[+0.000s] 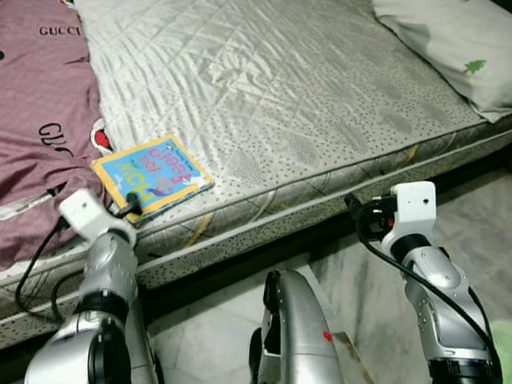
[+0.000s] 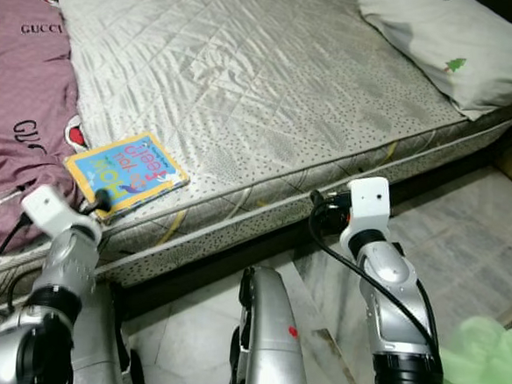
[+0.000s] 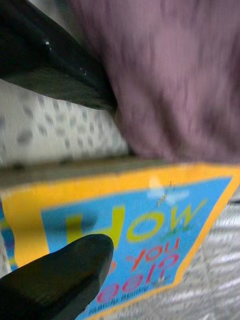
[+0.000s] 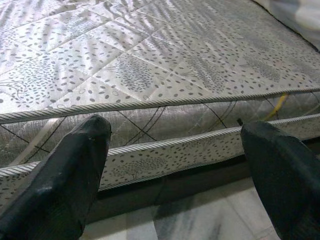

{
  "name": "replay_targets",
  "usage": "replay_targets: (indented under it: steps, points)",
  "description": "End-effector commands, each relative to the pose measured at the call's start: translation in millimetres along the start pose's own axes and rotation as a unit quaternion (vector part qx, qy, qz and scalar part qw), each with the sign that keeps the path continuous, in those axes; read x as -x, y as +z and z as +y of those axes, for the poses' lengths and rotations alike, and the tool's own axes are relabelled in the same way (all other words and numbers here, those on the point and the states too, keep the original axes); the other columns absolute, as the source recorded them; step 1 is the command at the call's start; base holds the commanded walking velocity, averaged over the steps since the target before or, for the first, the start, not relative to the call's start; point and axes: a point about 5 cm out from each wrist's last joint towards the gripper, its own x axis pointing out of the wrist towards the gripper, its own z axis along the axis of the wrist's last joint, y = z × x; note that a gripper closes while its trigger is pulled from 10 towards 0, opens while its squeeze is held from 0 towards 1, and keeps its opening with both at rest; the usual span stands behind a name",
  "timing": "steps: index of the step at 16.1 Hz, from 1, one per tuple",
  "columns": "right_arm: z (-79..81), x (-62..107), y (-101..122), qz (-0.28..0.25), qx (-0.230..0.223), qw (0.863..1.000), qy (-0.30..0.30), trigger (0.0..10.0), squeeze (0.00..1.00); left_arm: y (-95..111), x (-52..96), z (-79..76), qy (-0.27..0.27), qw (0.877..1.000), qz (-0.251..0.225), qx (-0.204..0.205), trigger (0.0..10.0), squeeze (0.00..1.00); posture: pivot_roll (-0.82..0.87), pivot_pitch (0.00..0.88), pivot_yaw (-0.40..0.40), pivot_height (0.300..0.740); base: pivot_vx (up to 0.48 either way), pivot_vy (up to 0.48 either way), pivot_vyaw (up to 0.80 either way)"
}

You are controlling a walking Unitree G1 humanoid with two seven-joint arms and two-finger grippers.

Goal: Clean up the room

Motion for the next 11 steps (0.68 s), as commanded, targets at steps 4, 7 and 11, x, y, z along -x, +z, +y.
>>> replay_targets:
  steps: [4,7,11]
  points:
    - [-1.3,-1.1,5,-0.007,0.007,1.000,-0.005,10.0,0.00,-9,-2.9,-11.1,-0.044,0.997,0.056,0.001,10.0,0.00,-0.26,0.110,-0.083,0.506,0.000,0.000,0.00]
    - [-0.2,-3.5,7,-0.011,0.008,1.000,-0.005,10.0,0.00,-22,-0.2,-16.4,-0.086,0.990,0.108,-0.011,10.0,0.00,-0.26,0.101,-0.079,0.506,0.000,0.000,0.00]
    - [-1.4,-6.2,9,-0.015,0.011,1.000,-0.010,10.0,0.00,-19,-1.5,-15.4,-0.105,0.989,0.105,0.005,0.0,0.00,-0.26,0.088,-0.075,0.506,0.000,0.000,0.00]
